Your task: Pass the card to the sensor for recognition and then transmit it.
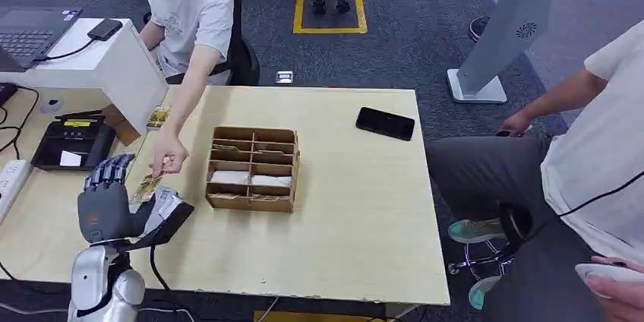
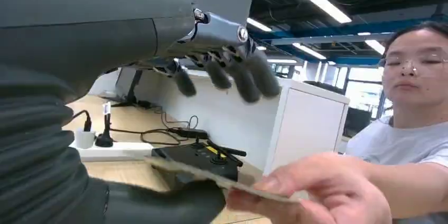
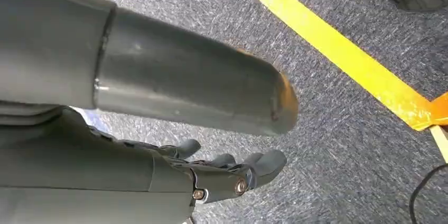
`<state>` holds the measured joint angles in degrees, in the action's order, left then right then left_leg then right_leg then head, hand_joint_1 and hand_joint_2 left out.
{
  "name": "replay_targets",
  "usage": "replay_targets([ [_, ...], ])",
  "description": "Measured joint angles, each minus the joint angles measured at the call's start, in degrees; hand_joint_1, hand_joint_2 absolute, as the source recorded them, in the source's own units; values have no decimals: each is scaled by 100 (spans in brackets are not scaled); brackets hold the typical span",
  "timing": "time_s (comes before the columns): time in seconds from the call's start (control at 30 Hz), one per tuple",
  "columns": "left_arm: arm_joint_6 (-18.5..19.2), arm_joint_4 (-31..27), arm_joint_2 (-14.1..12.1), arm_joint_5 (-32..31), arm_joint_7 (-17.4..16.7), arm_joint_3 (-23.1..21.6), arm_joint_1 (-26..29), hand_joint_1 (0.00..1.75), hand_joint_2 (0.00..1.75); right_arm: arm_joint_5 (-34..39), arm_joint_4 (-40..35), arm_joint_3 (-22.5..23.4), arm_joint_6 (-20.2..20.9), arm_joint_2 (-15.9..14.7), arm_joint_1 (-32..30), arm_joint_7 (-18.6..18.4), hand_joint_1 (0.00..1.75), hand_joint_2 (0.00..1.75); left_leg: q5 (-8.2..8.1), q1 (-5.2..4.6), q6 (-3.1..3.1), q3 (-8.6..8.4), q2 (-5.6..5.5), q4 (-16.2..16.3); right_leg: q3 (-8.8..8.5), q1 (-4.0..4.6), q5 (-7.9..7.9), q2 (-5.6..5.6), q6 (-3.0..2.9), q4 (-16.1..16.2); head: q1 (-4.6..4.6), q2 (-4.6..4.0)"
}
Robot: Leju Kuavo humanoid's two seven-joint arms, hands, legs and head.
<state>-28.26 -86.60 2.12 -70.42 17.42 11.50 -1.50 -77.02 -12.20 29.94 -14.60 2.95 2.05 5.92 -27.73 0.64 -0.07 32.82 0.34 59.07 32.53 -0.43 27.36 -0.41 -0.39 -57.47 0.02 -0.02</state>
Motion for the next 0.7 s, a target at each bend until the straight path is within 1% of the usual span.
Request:
replay_targets([
  [0.5,7,2,-2,17,0,0,-7,175,175,-131,-2,157,-2,0,3,7,0,0,0,0,0,0,0,0,-1,0,0,0,0,0,0,0],
  [0.7,85,0,-4,118,50,0,-4,175,175,-173,-2,247,-2,0,7,7,0,0,0,0,0,0,0,1,-1,0,-1,0,0,0,0,0],
])
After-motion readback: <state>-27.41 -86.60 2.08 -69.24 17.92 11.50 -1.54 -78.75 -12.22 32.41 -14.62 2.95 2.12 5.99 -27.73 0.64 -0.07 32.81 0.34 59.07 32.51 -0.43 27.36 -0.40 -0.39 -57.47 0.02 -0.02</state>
